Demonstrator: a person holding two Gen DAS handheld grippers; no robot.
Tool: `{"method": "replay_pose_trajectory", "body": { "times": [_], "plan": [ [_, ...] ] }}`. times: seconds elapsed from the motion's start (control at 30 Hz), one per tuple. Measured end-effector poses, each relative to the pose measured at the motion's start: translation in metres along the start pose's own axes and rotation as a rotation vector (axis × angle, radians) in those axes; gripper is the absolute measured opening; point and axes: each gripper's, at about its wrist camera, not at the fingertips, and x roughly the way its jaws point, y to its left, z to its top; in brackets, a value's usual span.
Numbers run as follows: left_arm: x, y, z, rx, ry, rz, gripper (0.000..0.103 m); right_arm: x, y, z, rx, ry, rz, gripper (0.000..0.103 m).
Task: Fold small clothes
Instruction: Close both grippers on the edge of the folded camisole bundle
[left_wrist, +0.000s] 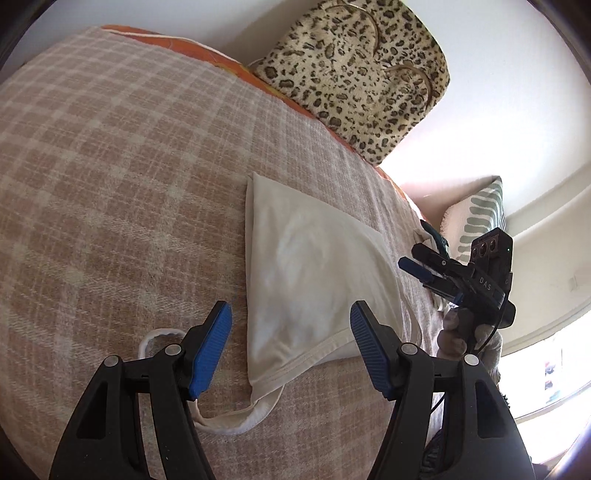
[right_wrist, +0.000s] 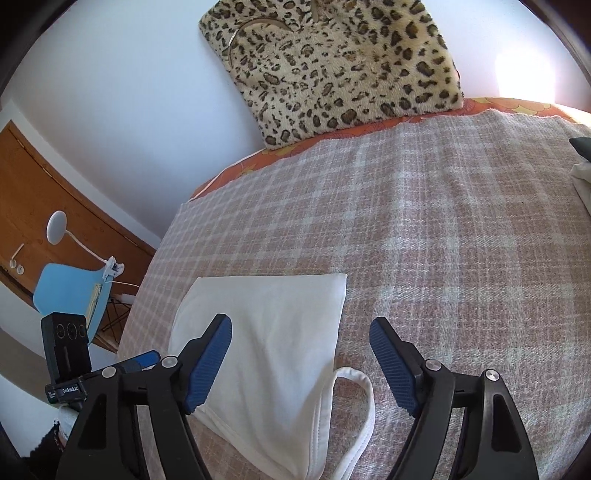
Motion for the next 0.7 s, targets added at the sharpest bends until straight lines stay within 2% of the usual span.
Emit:
{"method": "replay_pose_trajectory", "body": {
  "times": [0.23,0.4,0.7],
  "plan": [
    [0.007,0.004,-0.007,-0.010,0.048,-0.028,0.065,0.017,-0.021,0.001,0.132,0.042,0.068,0.071],
    [0.006,0.007,-0.010,-0.015,0.069,-0.057,0.065,0.024,-0.023,0.001,0.146,0.056,0.096,0.067],
    [0.005,0.013,-0.022,-0.097,0.112,-0.138,0.064,0.025,-0.025,0.000,0.154,0.083,0.142,0.058]
  ]
}}
